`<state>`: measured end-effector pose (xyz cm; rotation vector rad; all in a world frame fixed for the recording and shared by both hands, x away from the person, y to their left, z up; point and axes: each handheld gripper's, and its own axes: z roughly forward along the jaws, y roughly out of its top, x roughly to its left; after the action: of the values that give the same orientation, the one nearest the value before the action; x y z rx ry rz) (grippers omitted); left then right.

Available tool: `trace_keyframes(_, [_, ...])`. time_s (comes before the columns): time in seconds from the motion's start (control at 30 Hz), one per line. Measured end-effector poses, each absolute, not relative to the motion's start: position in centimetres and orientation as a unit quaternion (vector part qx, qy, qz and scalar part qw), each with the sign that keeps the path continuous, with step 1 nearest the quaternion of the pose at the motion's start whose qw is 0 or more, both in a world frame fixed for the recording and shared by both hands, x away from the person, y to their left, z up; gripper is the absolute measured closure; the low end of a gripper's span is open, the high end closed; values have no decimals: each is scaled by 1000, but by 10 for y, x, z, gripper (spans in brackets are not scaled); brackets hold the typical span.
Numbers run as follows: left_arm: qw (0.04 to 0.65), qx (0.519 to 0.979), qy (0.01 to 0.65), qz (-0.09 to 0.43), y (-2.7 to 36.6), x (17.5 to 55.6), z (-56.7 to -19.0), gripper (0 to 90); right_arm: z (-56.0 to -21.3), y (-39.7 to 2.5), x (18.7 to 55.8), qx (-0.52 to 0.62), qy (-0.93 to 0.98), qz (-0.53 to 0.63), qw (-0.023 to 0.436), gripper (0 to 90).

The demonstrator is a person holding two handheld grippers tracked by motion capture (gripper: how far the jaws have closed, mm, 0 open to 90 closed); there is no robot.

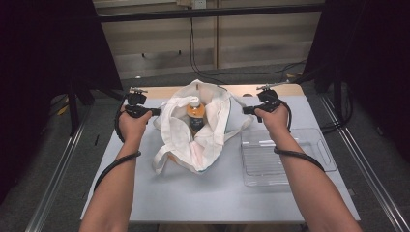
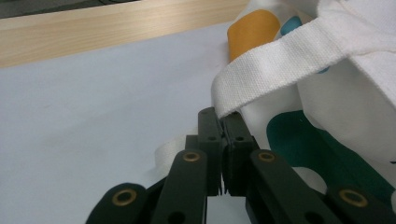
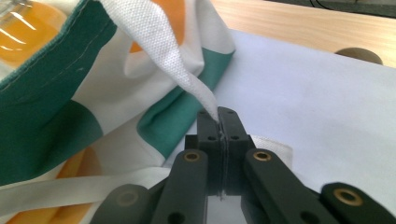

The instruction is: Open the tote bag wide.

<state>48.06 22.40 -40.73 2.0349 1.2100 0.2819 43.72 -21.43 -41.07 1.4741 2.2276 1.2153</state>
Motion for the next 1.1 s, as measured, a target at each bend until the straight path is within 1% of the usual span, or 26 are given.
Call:
trace_keyframes(0.13, [367,794,474,106,225,482,-410,879,-412,-218,438,509,749,409,108,892])
trace_keyframes(0.4, [367,788,484,102,228,482,-420,879,-419,-223,439,517,751,397,104,892])
trace_keyframes(0.6, [363,787,491,87,230,482,-427,879,-423,-224,440,521,754,387,100,892])
trace_keyframes(0.73, [363,786,493,89,230,481,-431,879,-425,-225,440,523,753,386,104,892])
trace_keyframes(1.1, [367,789,483,97,228,478,-424,871,-426,-225,439,520,753,391,104,889])
